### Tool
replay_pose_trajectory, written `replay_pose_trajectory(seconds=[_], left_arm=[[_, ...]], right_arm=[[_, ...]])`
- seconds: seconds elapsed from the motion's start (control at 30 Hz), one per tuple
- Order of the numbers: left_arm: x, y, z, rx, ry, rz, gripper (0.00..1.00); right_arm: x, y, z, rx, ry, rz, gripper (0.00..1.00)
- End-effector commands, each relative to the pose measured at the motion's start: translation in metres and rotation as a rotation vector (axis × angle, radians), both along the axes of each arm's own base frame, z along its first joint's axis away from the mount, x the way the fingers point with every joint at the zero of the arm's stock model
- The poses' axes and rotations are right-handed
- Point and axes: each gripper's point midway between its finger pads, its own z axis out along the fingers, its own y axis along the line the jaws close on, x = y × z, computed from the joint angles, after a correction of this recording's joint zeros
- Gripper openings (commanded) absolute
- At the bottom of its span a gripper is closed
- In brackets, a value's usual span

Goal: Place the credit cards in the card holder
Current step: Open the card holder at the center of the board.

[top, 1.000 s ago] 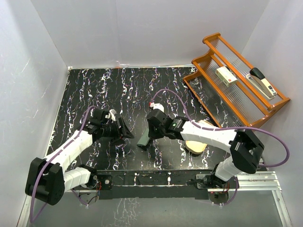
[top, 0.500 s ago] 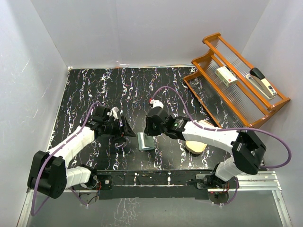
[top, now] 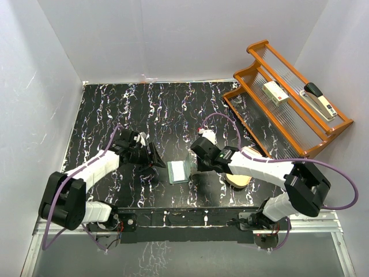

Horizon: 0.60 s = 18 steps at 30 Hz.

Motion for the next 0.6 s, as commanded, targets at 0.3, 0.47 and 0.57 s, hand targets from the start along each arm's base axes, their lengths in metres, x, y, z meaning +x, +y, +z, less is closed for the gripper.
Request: replay_pose_trajectory(seconds=[0.3, 0.47, 0.57], left_arm=[[0.003, -0.029, -0.013, -0.091, 0.043, -0.044, 0.63], [0.002, -0.029, -0.022, -0.063, 0.053, -0.046, 0.57], [0.001, -0.03, -0.029, -0.055, 0.063, -0.051, 0.56]], right_arm=[[0.001, -0.034, -0.02, -0.139, -0.001, -0.104, 0.0], [0.0, -0.044, -0.027, -0.185, 0.012, -0.122, 0.0], [0.002, -0.048, -0.03, -0.214, 0.006, -0.13, 0.0]])
